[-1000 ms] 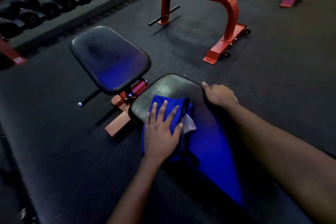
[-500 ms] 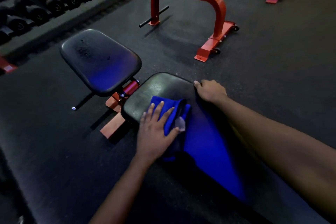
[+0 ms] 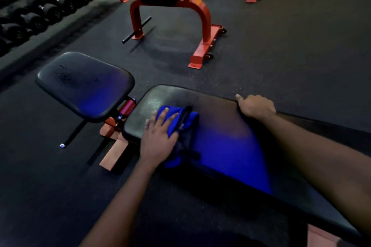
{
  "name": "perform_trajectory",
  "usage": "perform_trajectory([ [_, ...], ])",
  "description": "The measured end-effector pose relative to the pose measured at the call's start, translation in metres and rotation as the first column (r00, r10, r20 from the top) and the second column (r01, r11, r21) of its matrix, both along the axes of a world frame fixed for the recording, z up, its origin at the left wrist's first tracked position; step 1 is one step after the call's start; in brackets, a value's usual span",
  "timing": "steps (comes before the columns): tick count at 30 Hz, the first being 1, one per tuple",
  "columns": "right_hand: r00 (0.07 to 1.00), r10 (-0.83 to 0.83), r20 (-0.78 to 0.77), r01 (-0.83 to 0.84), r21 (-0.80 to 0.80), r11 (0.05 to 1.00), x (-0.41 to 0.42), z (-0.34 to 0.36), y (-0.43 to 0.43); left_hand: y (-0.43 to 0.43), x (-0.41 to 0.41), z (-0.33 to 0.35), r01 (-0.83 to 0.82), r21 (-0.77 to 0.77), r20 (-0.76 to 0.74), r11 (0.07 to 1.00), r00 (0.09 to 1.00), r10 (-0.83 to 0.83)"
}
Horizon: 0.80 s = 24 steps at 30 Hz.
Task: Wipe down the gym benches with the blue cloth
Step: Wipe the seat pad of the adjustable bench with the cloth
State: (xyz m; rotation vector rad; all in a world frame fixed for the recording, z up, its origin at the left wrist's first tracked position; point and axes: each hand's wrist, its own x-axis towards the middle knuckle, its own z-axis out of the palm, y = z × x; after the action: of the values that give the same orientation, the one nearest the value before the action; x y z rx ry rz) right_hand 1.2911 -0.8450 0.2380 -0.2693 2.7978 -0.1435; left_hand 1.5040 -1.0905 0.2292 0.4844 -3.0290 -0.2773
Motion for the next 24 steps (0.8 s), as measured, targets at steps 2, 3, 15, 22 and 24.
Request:
perform_trajectory([
  [2,1.000,-0.014,-0.016,0.014,-0.004,1.000,0.000,0.000,-0.001,0.003,-0.009,0.004,-0.096,0.016,0.035,0.995,0.995,0.095],
  [3,1.000,-0.018,-0.026,0.017,-0.004,1.000,-0.001,-0.001,-0.002,0.016,-0.011,0.004,-0.134,0.006,0.022,0.991,0.991,0.134],
  [15,0.998,-0.031,-0.052,0.031,-0.007,0.999,-0.002,-0.005,-0.001,0.055,0.003,-0.017,0.018,0.016,-0.221,1.000,0.975,-0.014],
  [22,0.996,-0.035,-0.082,0.032,-0.036,0.999,0.001,-0.005,0.000,0.043,-0.022,-0.004,-0.402,0.092,-0.142,0.911,0.900,0.411],
  [24,0.996,-0.034,-0.085,0.030,-0.048,0.998,0.000,-0.006,-0.002,0.083,-0.014,-0.002,-0.354,0.107,-0.199,0.929,0.908,0.369],
])
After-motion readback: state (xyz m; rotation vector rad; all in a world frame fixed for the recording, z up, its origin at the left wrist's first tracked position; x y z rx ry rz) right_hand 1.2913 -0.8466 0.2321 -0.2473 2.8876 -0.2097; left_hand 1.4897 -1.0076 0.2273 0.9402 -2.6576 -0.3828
